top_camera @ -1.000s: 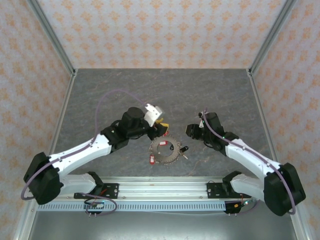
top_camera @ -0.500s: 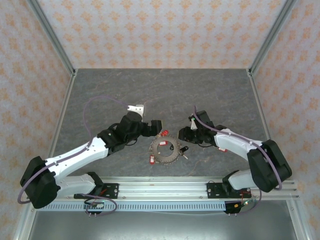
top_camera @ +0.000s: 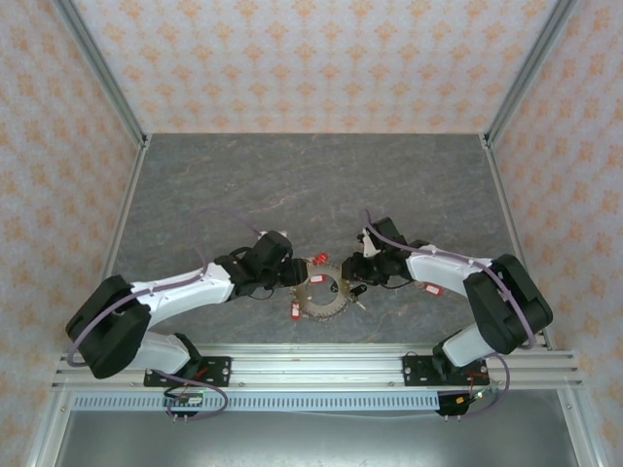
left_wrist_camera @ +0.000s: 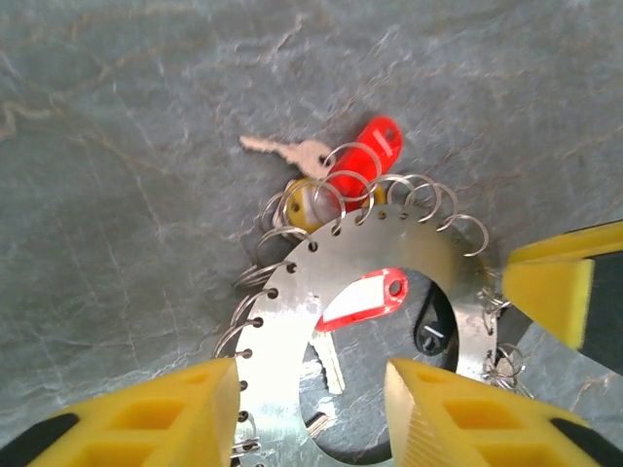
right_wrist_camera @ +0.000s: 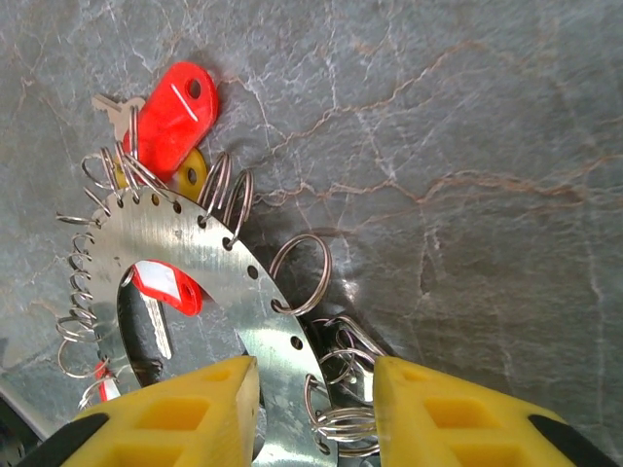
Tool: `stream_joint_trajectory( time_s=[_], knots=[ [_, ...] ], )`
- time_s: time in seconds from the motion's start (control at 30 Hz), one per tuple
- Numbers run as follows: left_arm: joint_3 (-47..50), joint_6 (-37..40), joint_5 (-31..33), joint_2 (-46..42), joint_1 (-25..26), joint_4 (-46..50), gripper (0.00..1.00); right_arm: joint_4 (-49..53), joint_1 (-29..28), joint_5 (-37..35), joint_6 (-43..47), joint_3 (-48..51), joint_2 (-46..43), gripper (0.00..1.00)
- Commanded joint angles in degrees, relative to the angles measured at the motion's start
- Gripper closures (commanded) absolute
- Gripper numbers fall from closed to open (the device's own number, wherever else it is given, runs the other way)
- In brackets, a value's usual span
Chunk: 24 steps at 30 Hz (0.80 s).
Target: Put the keys on the keyring
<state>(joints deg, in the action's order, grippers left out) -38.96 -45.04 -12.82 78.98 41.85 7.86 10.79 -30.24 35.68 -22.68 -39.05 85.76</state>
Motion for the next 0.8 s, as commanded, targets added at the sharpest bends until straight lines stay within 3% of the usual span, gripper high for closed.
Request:
stream_joint_trajectory(
  time_s=[0.0,0.43,0.53,0.77],
  knots=[
    [-0.8,-1.2,-1.9,2.3,-0.5,-1.2,0.61,1.6,-0.2,1.3,1.6,-1.6,0.8,0.65],
    [0.6,-3.2,0.4,9.8,-0.5,-0.4,0.89,-0.3,-0.2,4.8,2.1,0.3,2.3,0.66],
    [1.9,-4.1,0.3,11.0,-0.6,-1.9,0.9,-1.1,-0.1,6.7,2.4,0.4,2.5,0.67],
    [2.9,-4.4,0.4,11.8,-0.8,-3.4,0.92,-2.2,0.8,8.8,2.8,0.3,1.5,0.84]
  ],
)
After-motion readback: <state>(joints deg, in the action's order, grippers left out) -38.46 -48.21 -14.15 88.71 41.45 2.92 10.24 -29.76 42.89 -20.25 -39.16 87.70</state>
